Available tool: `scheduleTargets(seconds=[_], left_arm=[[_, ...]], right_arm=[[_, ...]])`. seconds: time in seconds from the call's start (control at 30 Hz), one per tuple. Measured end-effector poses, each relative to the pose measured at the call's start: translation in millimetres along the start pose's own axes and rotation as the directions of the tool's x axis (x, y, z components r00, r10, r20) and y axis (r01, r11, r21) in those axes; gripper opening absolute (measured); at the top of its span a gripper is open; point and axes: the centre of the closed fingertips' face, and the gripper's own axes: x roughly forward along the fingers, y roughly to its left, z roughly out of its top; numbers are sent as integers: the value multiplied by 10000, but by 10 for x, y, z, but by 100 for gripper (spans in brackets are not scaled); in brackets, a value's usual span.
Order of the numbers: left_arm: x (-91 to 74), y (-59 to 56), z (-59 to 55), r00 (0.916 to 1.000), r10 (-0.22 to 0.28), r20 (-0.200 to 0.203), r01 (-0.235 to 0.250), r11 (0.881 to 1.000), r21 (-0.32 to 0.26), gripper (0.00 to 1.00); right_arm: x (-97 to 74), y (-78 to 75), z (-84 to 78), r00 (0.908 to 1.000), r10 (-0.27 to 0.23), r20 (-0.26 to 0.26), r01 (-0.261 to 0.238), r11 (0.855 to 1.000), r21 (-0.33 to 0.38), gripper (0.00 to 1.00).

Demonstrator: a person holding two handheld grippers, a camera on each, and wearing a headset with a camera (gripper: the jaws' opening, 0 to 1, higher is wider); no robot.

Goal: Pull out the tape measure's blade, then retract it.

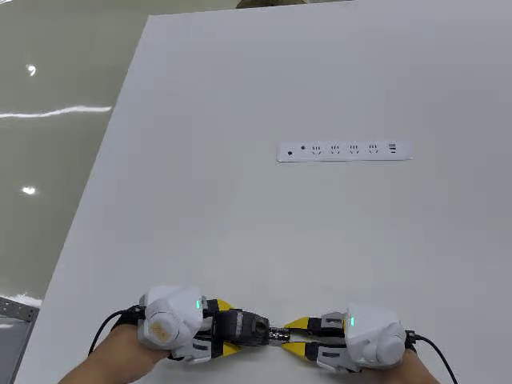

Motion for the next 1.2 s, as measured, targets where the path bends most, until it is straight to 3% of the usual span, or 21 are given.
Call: scheduleTargets(seconds=[1.2], left_arm=[[13, -2, 12, 10000, 13, 27, -12, 10000, -59, 32]], right_arm=[[-215, -37, -87, 9994, -350, 51, 349, 9992, 196, 10]])
